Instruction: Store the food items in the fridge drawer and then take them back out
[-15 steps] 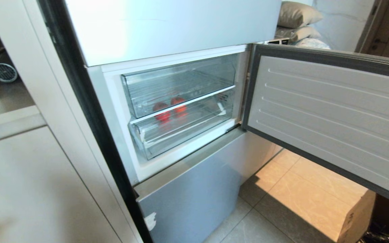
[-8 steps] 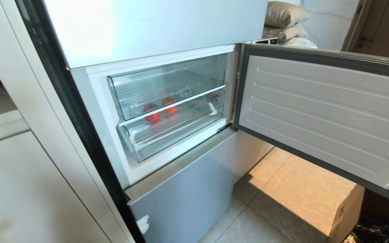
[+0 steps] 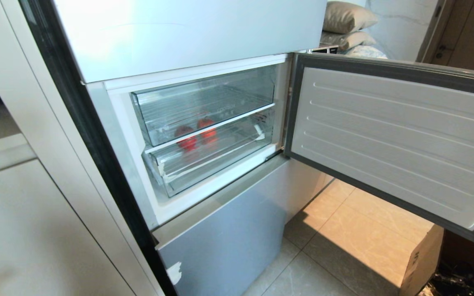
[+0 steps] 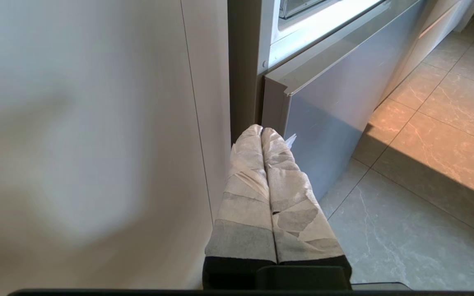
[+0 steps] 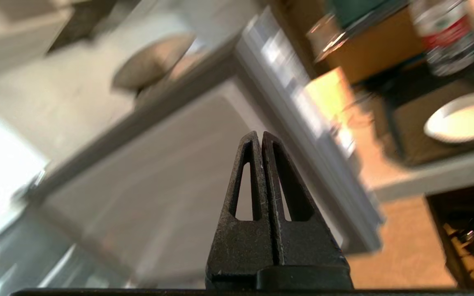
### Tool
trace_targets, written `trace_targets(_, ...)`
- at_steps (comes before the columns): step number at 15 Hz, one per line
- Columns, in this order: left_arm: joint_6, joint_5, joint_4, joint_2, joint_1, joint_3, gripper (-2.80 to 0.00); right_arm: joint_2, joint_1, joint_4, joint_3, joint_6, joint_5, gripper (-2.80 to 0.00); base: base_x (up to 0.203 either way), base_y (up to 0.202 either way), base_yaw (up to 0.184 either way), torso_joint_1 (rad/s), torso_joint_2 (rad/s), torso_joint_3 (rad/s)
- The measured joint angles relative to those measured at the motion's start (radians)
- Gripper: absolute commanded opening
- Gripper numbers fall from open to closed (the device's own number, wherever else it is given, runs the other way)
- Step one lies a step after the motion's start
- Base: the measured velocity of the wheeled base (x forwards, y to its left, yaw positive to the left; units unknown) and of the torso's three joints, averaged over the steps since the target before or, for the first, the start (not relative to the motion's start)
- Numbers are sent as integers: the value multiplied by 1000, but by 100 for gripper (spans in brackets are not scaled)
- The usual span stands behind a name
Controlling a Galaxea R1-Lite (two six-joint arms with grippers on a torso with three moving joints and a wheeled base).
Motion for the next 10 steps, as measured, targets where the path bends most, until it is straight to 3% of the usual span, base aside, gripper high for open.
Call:
trace_targets(2, 0, 0, 0, 0, 0, 0, -280, 162, -193, -86, -61, 87, 131, -280, 0, 0, 0, 0, 0, 0)
trace_targets(4, 0, 0, 0, 0, 0, 0, -280, 308, -278, -148, -112, 139, 208, -280, 0, 0, 0, 0, 0, 0)
trace_targets(8, 0, 0, 0, 0, 0, 0, -280, 593, -337, -312, -223, 231, 262, -280, 0, 0, 0, 0, 0, 0)
trace_targets(10, 0, 0, 0, 0, 0, 0, -280, 705, -345, -332, -312, 302, 318, -280, 0, 0, 0, 0, 0, 0)
